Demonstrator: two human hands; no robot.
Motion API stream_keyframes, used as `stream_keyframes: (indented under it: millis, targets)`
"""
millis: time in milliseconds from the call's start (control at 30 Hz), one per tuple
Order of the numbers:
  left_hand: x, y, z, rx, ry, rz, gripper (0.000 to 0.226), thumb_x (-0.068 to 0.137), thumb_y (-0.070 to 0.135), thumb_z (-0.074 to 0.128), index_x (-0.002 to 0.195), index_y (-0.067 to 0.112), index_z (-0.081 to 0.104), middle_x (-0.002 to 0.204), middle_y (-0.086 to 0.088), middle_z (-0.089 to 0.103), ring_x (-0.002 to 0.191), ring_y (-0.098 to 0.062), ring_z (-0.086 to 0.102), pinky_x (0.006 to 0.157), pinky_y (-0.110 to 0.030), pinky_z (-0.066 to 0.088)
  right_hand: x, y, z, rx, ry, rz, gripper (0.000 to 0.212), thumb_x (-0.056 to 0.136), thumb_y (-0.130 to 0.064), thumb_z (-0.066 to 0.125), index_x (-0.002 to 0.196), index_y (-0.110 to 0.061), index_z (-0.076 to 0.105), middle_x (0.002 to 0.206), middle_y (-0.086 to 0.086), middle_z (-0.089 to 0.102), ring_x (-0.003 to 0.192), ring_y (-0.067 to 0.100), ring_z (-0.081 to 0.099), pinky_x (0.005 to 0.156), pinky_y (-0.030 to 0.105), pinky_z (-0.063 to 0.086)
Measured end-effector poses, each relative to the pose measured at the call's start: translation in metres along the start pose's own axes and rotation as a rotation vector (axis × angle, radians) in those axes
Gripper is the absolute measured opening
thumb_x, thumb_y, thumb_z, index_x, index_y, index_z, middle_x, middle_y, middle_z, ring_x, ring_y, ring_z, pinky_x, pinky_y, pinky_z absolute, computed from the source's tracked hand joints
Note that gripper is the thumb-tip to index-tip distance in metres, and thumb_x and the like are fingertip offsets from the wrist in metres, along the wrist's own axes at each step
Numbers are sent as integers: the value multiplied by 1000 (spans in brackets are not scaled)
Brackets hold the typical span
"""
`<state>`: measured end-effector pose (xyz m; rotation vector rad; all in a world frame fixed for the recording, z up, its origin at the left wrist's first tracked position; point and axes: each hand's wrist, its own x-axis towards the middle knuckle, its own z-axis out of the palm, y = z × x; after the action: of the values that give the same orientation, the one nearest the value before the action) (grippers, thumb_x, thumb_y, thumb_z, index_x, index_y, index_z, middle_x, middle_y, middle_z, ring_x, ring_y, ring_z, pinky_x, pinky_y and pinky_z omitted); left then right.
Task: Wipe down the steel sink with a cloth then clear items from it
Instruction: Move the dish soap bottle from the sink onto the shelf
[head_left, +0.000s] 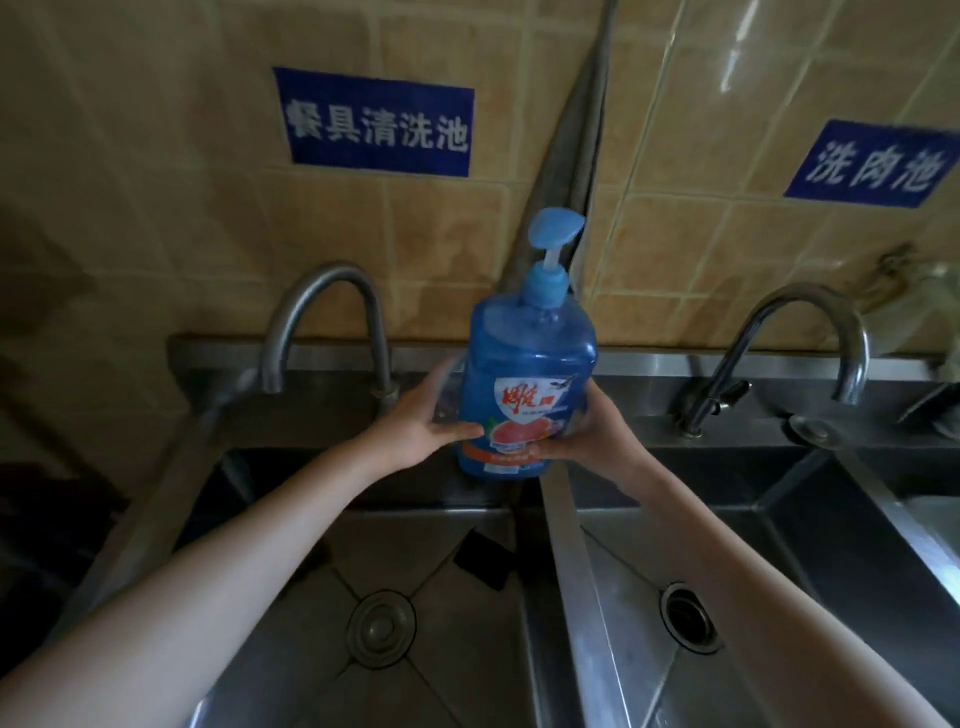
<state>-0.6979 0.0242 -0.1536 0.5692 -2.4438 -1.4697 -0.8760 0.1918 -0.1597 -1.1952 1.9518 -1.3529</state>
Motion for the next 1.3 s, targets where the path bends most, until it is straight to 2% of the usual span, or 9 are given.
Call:
stream_keyframes:
  millis: [100,233,400,567,700,800,967,1167,1300]
  targets:
    - [-43,15,-22,-8,76,13,87,76,34,74,143,39,20,137,3,48,113,-17,54,95,-46,46,-18,-40,18,25,-34,-67,87,50,-7,91,125,-23,50,114,-13,66,107,0,61,81,10,50]
    - [-102,38,-50,51,169,42,83,68,49,70,132,49,18,134,3,49,100,-8,55,83,-26,47,-39,-87,42,25,-91,-174,82,54,-1,89,122,-26,50,111,-20,67,106,-2,61,78,9,49]
    - [-167,63,-83,92,268,71,87,65,52,67,136,45,16,130,0,53,93,-16,60,86,-39,51,-56,-137,75,25,-134,-265,79,54,-3,89,120,-24,51,111,-13,66,106,1,61,83,17,52]
    - [-232,73,-119,39,359,47,85,68,46,67,134,47,14,132,-2,53,116,-18,56,98,-47,46,-65,-185,118,7,-227,-357,72,59,-6,87,117,-29,50,108,-21,66,104,-4,61,78,9,50]
    - [-288,78,-144,96,456,8,95,67,53,67,144,36,14,117,14,58,102,-1,58,95,-40,49,-73,-219,158,48,-320,-420,72,59,-8,87,117,-32,50,113,-16,66,108,3,62,84,17,52]
    - [-331,78,-158,139,536,-12,93,68,55,67,144,34,18,123,10,56,112,-5,55,96,-37,47,-85,-244,190,102,-402,-470,76,55,-21,88,120,-26,50,119,-5,64,112,9,61,89,21,52]
    - [-405,80,-174,122,659,-24,78,73,46,70,131,53,18,122,29,45,108,8,52,86,-20,46,-104,-279,247,130,-524,-546,73,55,-12,87,118,-21,51,114,-5,64,104,5,64,81,15,52]
    - [-494,74,-192,125,807,-58,76,73,38,73,132,50,27,120,7,56,105,-4,60,90,-39,53,-137,-320,311,204,-711,-618,66,64,4,82,122,-11,51,117,3,65,104,11,65,79,18,53]
    - [-545,75,-200,132,885,-67,77,71,37,73,131,52,27,125,9,54,112,-7,57,96,-44,49,-167,-351,345,283,-819,-653,76,60,-17,86,125,-3,50,116,4,67,105,17,66,83,24,54]
